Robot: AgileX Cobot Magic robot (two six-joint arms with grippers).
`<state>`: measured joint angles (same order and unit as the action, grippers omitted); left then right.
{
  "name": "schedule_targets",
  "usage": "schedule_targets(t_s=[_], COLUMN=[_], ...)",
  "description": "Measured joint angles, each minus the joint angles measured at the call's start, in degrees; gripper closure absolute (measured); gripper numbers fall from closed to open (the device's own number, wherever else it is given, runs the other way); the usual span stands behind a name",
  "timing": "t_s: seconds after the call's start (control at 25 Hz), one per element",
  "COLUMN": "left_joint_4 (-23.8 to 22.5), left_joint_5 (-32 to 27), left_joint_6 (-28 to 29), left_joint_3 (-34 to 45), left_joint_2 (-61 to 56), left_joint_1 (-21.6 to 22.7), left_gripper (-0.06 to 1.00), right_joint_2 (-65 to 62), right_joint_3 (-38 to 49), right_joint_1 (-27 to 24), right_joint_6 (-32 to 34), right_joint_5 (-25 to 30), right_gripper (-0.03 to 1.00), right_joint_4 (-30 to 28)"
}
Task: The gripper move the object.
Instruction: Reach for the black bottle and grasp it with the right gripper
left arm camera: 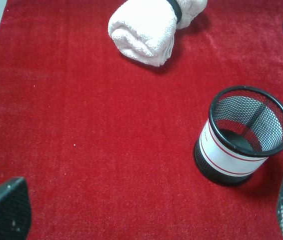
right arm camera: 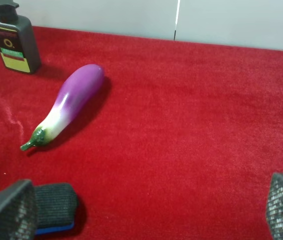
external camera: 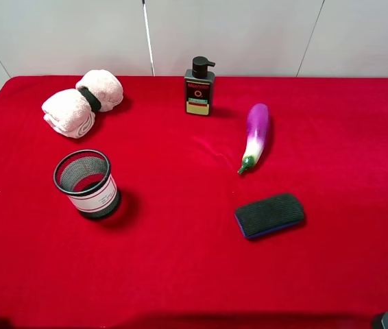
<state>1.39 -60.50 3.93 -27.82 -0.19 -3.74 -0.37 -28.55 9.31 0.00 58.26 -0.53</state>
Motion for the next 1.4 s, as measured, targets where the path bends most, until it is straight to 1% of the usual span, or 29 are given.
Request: schedule_targets(t_s=[0.84, 1.08, 1.4], left_joint_4=[0.0, 0.0, 0.0], left_joint_5=[0.0, 0.0, 0.0], left_joint_6=[0.0, 0.0, 0.0], left_joint_3=[0.0, 0.0, 0.0], left_joint_2=[0.0, 0.0, 0.0], left_joint_1=[0.0, 0.0, 0.0], left_gripper=[-0.04, -0.04, -0.04], right_joint_2=[0.21, 6.97, 19.54], right_joint_3=[0.0, -2.09, -5.21], right_joint_1=[0.0, 0.0, 0.0], right_joint_6=[0.0, 0.0, 0.0], right_joint_5=[0.0, -0.63, -4.33], right_gripper=[0.27, 0.27, 0.27], right_joint_4=[0.0, 0.53, 0.53])
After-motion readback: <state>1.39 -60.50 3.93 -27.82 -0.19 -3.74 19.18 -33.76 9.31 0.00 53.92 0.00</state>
